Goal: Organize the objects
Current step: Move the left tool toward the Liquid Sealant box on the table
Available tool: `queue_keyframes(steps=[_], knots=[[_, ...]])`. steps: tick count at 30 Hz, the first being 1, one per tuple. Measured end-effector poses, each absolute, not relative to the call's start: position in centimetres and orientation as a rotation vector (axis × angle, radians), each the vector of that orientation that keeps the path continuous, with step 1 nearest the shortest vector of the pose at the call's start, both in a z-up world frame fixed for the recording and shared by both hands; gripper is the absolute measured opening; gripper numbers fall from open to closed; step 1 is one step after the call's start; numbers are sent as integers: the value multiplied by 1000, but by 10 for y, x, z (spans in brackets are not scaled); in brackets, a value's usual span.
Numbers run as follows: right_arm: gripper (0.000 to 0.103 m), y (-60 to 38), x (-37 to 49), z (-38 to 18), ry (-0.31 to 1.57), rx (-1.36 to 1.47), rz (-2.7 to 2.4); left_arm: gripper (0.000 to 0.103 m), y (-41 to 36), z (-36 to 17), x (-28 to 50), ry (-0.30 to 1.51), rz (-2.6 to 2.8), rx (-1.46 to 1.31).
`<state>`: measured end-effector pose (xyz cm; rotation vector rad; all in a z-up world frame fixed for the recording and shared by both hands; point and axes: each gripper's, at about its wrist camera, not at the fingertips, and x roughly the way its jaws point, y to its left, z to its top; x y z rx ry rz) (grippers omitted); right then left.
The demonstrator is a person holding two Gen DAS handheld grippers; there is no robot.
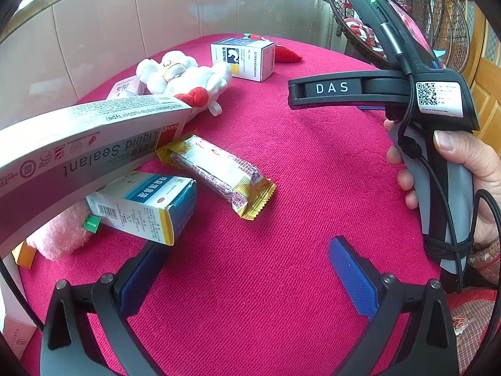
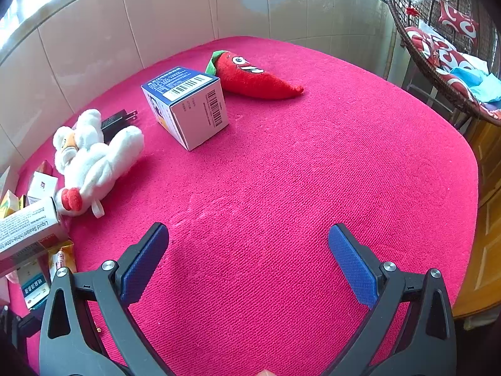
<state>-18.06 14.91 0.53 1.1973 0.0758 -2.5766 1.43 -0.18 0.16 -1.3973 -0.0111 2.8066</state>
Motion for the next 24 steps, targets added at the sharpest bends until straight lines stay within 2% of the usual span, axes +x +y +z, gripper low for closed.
queue_keyframes(steps=[13,16,21,24], knots=[[103,169,-178,12,-137,1138,-2480,103,1,2,11,-7,2805,-1400],[103,177,-173,22,-181,1101,-2459,103,13,10,27,-8,2767,-1329],[103,191,-161,50,-207,972,-2472,103,10,66,84,-58,2870,-1056],[103,204,-150,77,-315,818,-2457,103,-21,119,126,-227,3011,-776]])
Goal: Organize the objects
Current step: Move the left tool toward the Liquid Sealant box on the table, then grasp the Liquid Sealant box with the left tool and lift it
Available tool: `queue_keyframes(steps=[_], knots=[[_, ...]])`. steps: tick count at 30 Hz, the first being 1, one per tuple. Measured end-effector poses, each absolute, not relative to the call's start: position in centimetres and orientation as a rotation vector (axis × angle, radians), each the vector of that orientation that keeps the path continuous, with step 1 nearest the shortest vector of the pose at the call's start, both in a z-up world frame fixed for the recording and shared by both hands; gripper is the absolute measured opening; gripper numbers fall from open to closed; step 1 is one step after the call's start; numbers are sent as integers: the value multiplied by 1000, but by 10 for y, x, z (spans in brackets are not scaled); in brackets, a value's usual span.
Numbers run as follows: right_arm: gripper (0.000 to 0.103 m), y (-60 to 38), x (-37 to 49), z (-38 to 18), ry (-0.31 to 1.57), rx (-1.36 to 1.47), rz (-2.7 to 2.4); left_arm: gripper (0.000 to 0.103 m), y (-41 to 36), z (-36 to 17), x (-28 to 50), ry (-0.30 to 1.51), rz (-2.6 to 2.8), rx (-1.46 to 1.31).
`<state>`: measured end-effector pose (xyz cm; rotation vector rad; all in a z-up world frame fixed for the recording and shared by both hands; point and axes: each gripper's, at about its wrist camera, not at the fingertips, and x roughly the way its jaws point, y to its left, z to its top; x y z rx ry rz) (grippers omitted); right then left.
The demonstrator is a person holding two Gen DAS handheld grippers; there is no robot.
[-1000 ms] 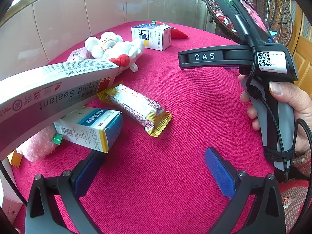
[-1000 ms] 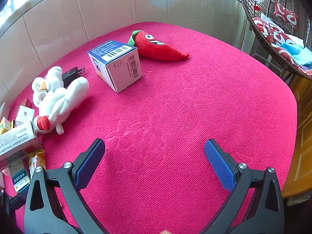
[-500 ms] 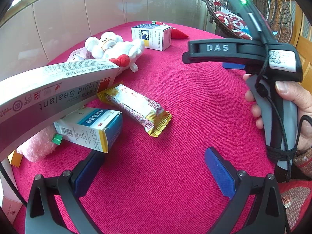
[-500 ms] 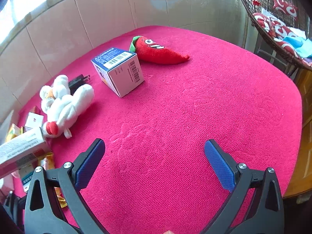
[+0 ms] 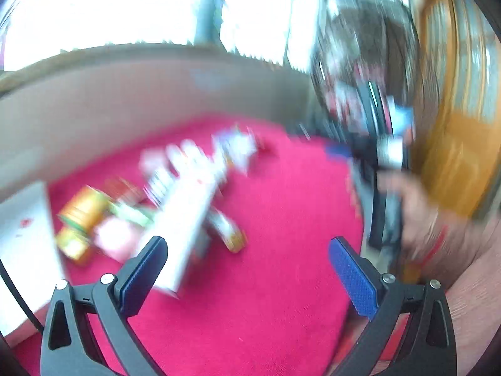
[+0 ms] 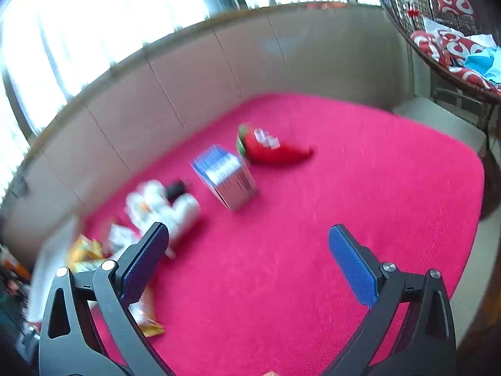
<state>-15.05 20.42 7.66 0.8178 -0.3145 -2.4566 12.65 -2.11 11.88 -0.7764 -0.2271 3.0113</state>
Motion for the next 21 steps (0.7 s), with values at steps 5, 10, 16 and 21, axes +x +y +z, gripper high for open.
queue_keyframes(steps=[5,10,16,21], knots=[[103,208,-127,108,-355,588,-2374,103,-93,160,172,-671,3161,-332],[103,176,-119,100,-184,678,-2297,103,-118,134,158,-813,3248,-462],[103,148,-122,82,-101,834,-2183,103,-81,83,95,-417,3174,-1010],[103,154,-122,75,-117,872,-2149,103,-53,57,73,-130,2979,-1169]])
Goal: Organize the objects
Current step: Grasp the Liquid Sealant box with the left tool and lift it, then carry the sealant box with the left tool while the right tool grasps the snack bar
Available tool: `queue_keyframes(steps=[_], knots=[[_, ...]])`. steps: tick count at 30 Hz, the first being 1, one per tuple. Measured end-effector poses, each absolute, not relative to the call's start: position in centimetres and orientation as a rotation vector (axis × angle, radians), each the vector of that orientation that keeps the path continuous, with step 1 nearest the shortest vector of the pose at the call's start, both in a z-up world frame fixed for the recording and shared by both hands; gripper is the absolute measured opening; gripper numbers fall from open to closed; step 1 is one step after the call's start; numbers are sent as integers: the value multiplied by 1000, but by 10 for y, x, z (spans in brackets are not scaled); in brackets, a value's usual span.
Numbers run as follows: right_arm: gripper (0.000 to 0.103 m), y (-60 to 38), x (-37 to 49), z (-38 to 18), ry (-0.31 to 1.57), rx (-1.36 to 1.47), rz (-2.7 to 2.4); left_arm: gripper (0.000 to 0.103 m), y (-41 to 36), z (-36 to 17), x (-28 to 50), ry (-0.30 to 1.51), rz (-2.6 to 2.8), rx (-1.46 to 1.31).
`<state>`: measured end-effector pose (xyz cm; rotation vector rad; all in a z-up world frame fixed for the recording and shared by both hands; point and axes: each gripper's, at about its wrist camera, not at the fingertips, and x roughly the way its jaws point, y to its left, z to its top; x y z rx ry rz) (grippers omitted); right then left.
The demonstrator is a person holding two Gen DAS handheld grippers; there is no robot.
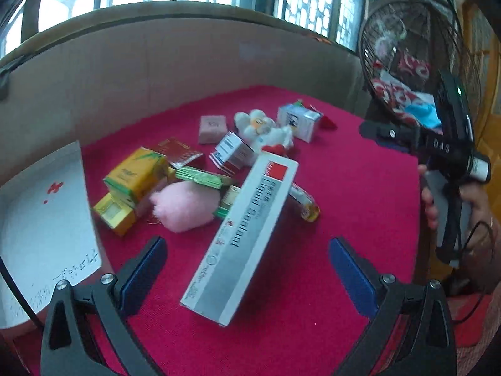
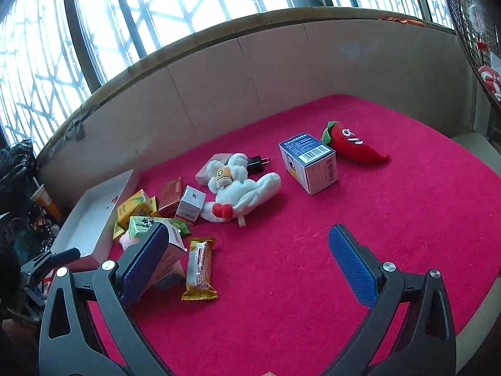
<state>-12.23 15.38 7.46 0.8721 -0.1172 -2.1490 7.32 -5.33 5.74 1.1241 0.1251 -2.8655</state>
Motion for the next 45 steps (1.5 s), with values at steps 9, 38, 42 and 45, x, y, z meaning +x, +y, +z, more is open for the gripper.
queue_keyframes(steps=[9,38,42,45], knots=[[103,145,-121,60,-38,911,-2119,84,-62,33,51,140,-2838,1323],[102,112,-121,39,135,961,-2059,42,-59,20,55,190,-2738,1232],[94,91,-114,36,204,953,-2020,42,-60,31,67,251,-2749,1140],[79,73,-111,30,259,978,-1984,42,-62,37,76,286,-2721,1096]])
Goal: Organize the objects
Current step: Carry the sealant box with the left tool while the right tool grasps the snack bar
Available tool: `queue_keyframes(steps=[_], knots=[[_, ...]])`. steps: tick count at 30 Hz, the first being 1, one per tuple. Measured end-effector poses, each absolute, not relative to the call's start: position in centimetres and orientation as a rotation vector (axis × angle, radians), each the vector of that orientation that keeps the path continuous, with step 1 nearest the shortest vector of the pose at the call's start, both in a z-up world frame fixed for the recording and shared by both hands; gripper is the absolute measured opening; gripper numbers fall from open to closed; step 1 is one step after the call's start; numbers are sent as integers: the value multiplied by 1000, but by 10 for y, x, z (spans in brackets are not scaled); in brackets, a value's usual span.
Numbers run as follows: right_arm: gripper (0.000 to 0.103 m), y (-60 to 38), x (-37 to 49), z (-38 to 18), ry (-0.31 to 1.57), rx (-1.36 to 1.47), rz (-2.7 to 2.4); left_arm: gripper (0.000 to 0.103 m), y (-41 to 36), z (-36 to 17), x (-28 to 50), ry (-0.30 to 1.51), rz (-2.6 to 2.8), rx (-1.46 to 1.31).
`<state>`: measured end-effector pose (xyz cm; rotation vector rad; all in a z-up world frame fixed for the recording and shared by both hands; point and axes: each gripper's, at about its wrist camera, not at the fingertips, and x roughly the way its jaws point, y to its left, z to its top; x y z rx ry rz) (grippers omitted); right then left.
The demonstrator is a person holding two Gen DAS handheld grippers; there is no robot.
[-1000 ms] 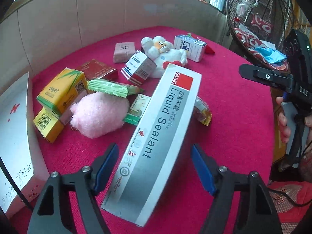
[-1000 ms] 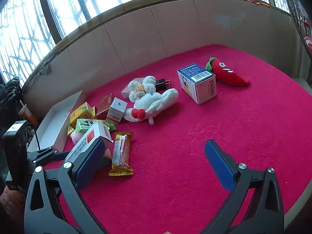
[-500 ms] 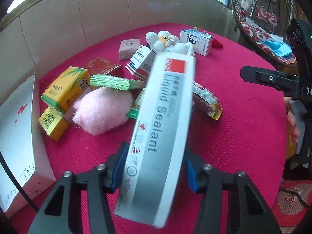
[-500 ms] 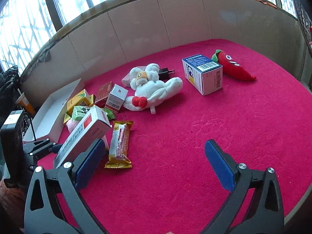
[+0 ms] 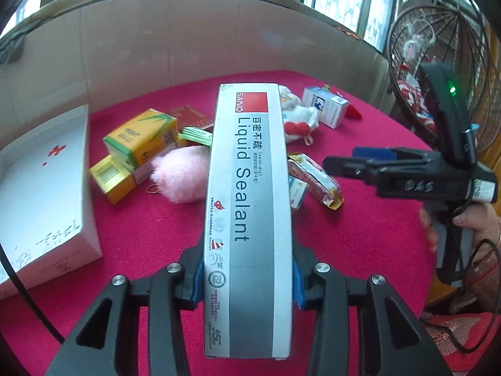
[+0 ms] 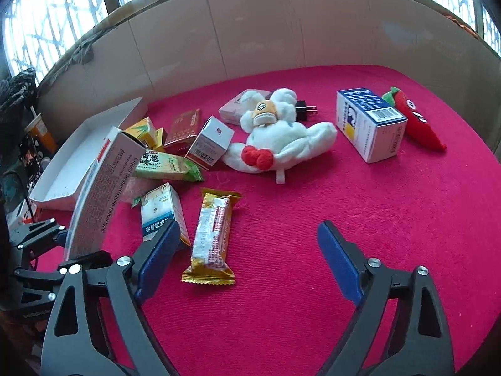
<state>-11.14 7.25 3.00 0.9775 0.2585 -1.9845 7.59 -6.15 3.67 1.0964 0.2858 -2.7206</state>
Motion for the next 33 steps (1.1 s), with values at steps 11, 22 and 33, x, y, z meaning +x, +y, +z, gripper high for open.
queue_keyframes(steps=[11,22,33], knots=[[59,36,-107,14,387,1030,-2004,42,-69,43,90,334,-2681,1016],[27,34,-100,11,480,991,-2048,42,-70,48,102,336,-2650,946],[20,65,-94,45,328,886,-2101,42,-72,62,113,306,-2630,850]])
